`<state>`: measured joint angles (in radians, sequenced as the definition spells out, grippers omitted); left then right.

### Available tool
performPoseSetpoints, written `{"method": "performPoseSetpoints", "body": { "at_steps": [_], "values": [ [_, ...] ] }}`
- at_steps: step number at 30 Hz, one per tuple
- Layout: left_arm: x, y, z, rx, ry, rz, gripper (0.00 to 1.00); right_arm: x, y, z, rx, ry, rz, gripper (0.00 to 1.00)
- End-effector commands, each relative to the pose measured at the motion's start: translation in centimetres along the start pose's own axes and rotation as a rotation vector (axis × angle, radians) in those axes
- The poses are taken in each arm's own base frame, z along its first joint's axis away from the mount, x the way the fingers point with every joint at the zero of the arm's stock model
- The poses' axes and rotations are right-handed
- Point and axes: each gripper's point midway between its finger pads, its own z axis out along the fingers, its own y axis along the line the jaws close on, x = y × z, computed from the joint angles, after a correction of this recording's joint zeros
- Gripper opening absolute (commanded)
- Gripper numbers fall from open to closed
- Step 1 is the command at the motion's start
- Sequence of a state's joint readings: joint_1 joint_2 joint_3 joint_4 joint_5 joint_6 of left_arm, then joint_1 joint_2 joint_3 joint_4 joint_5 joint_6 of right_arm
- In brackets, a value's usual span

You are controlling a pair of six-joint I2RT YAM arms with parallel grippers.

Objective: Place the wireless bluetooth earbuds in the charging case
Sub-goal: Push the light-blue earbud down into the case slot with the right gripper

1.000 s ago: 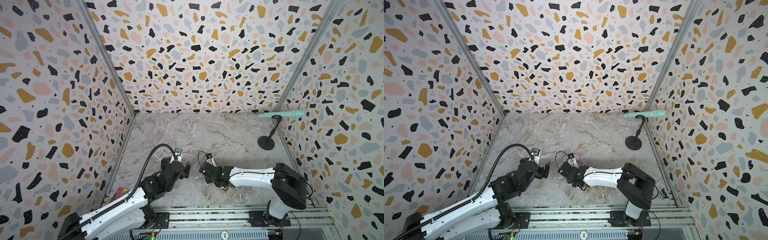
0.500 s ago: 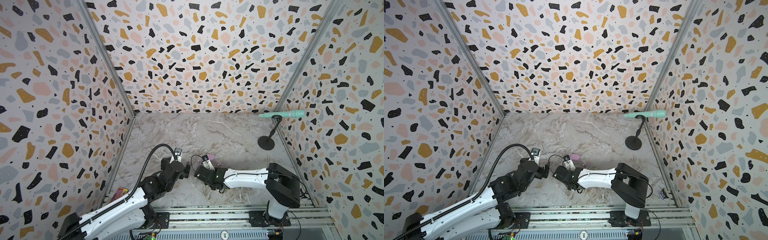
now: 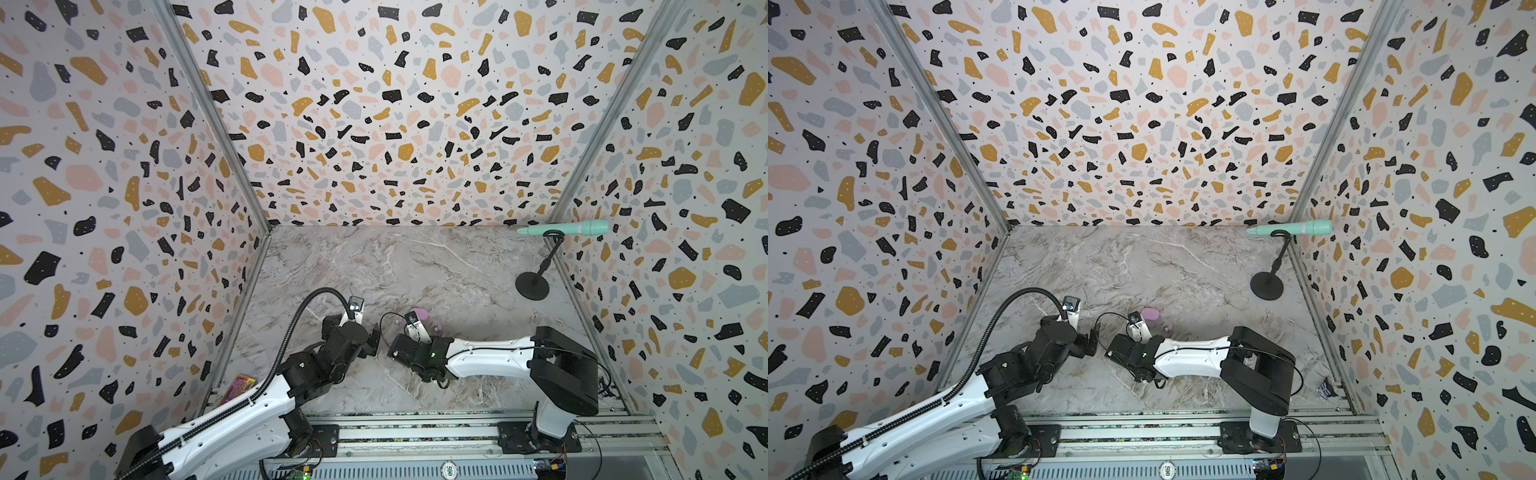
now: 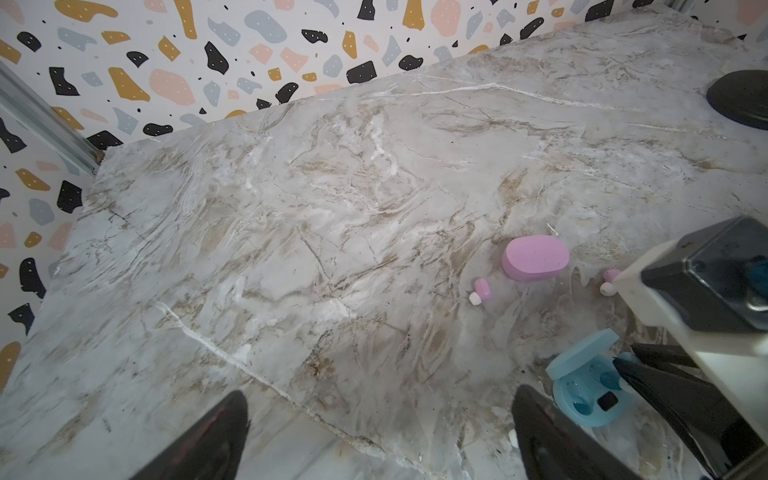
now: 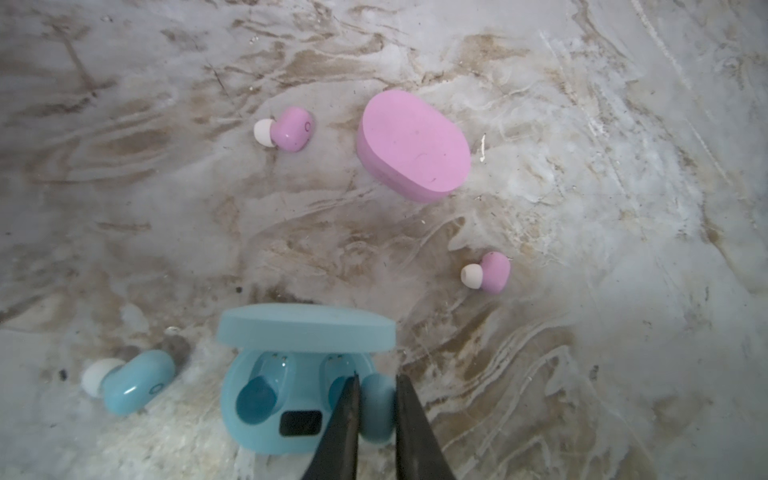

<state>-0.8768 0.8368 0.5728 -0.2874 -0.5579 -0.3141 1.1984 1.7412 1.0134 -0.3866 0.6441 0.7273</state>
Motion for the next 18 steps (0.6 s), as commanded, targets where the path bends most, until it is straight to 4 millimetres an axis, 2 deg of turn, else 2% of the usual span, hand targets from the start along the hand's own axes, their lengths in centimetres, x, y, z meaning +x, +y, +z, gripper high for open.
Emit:
{"method": "performPoseSetpoints", "body": {
  "at_steps": [1,18],
  "values": [
    [-0.91,0.05,-0.27,0.005,-0.025,-0.011,1.0,-1.05,-0.37,-0.63,0.052,-0.033,-0.023,0.17],
    [-0.83,0.07,-0.27,0.005,-0.023,-0.009,1.0,-0.68,0.07,-0.4,0.109,-0.043,-0.08,0.17]
  ]
}}
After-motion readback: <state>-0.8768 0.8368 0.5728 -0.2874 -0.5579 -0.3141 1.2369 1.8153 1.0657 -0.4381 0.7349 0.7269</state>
